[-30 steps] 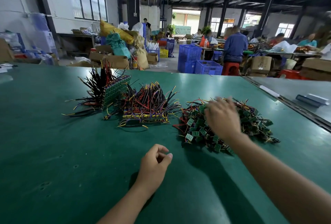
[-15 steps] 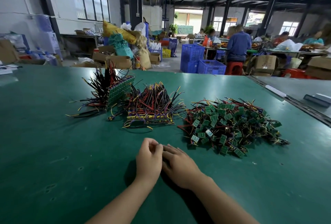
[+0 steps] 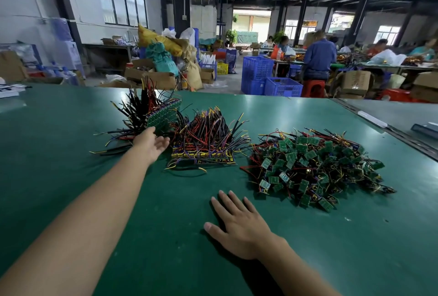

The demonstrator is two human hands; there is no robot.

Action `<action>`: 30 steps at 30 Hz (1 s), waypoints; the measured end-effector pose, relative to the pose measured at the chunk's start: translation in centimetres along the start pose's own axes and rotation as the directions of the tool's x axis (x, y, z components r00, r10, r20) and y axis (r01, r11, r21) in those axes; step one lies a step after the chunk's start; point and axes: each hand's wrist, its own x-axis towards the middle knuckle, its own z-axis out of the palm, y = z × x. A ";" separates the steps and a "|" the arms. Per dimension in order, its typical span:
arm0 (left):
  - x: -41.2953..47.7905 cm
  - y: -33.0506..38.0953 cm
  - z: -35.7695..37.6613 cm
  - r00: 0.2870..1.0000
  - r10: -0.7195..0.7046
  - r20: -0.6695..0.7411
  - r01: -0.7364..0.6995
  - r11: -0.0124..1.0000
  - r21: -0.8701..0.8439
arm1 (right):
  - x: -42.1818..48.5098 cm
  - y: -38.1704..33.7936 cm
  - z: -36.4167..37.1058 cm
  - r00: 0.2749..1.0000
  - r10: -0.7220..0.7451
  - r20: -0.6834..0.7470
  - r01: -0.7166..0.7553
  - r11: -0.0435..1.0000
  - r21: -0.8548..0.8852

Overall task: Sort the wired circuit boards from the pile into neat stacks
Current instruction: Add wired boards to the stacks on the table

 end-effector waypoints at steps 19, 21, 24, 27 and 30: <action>6.4 3.1 1.2 0.979 -0.203 0.005 0.181 0.863 -0.472 | 0.9 0.4 0.1 0.996 0.039 -0.074 -0.032 0.995 0.095; 6.5 2.8 1.2 0.978 -0.206 0.031 0.194 0.849 -0.492 | 1.1 0.7 -0.1 0.992 0.044 -0.116 -0.028 0.990 0.139; 6.8 2.2 0.9 0.982 -0.171 0.081 0.188 0.827 -0.529 | 1.2 1.2 -0.5 0.978 0.061 -0.198 -0.014 0.973 0.230; 7.2 1.7 0.5 0.986 -0.151 0.076 0.167 0.802 -0.574 | 1.3 1.4 -0.5 0.969 0.044 -0.244 0.014 0.973 0.231; 7.5 1.4 0.7 0.990 -0.126 0.062 0.137 0.765 -0.629 | 1.3 1.3 -0.5 0.965 0.032 -0.259 0.029 0.974 0.227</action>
